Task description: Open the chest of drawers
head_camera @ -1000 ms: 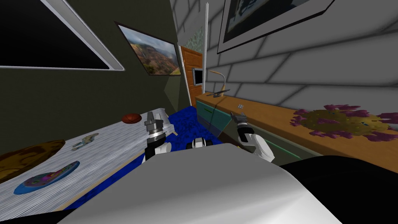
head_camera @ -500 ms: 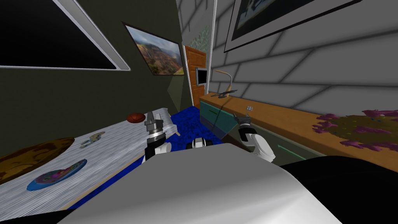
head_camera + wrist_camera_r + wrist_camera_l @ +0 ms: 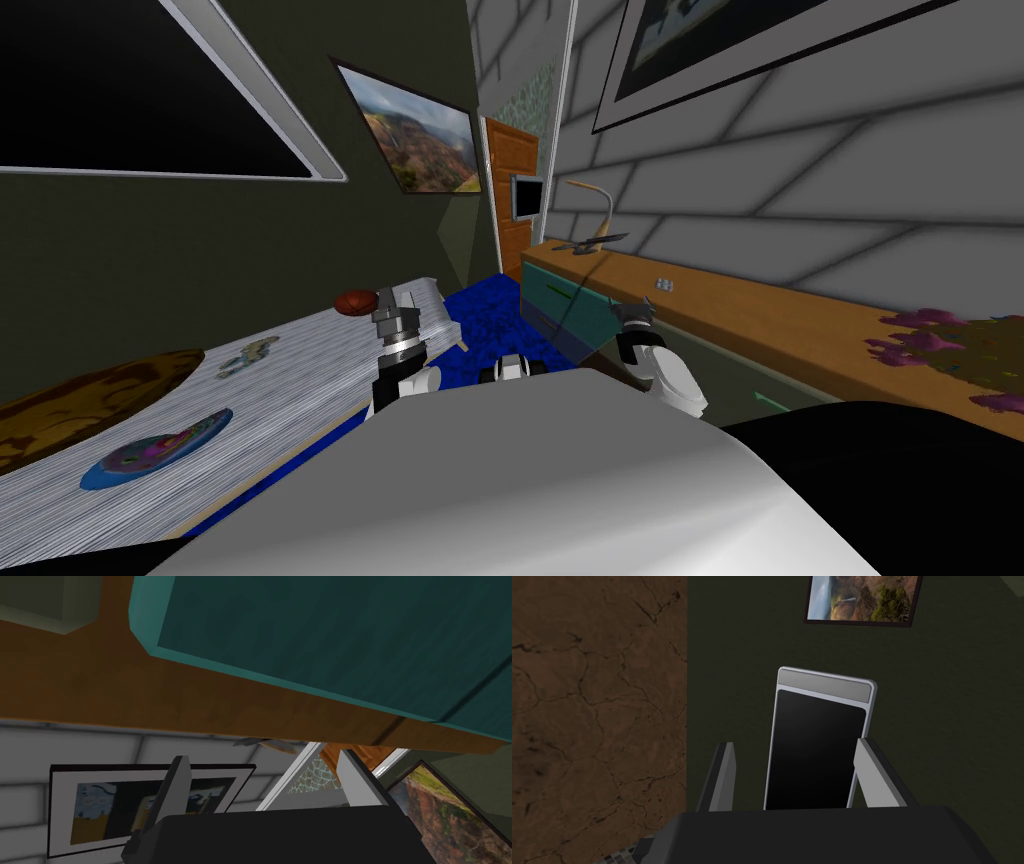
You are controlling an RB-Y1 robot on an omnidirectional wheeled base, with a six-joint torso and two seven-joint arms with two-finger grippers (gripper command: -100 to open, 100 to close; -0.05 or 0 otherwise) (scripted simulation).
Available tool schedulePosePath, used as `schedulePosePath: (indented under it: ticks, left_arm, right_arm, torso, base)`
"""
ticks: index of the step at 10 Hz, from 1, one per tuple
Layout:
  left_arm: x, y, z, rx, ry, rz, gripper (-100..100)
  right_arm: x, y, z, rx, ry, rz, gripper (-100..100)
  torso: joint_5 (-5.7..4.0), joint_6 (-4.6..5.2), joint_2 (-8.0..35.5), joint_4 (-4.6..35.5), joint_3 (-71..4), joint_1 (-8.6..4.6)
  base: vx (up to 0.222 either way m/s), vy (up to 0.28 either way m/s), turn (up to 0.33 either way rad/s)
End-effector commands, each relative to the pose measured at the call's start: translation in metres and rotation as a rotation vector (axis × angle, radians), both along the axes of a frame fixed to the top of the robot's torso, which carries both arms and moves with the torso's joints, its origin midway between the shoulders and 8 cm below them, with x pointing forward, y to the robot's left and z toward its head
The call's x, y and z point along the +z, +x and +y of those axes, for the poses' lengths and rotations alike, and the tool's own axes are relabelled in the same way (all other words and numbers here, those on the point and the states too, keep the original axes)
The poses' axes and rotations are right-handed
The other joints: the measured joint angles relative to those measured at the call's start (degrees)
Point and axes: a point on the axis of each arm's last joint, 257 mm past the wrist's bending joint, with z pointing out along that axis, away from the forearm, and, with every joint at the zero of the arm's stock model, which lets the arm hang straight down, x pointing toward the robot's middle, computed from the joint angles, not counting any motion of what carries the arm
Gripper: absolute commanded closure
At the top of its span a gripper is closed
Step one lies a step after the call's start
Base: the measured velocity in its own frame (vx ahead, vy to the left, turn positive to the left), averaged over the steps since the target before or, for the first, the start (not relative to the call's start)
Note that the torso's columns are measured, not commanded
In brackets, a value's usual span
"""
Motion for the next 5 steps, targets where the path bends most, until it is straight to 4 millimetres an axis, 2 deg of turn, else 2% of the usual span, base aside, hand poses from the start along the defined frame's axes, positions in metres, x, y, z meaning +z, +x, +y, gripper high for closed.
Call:
schedulePosePath:
  ticks: [1,3,4,5]
  left_arm:
    - [0.000,0.000,0.000,0.000,0.000,0.000,0]
    - [0.000,0.000,0.000,0.000,0.000,0.000,0]
    - [0.000,0.000,0.000,0.000,0.000,0.000,0]
    - [0.000,0.000,0.000,0.000,0.000,0.000,0]
  right_arm:
    - [-0.008,-0.009,-0.015,-0.052,-0.054,0.050,-100]
    - [-0.020,-0.025,-0.041,-0.138,-0.115,0.117,-100]
    - [-0.020,-0.024,-0.041,-0.139,-0.130,0.126,-100]
    - [-0.026,-0.032,-0.052,-0.179,-0.154,0.156,-100]
  torso:
    - [-0.01,-0.08,-0.1,0.0,-0.1,0.08]
    - [-0.14,-0.19,-0.2,-0.1,-0.1,-0.08]
    - [-0.20,-0.32,-0.4,-0.2,-0.2,0.02]
    - [-0.21,-0.27,-0.3,-0.2,-0.2,-0.05]
  base:
    - [0.075,0.083,0.025]
    - [0.099,0.099,0.093]
    - [0.079,0.100,0.054]
    - [0.079,0.089,0.058]
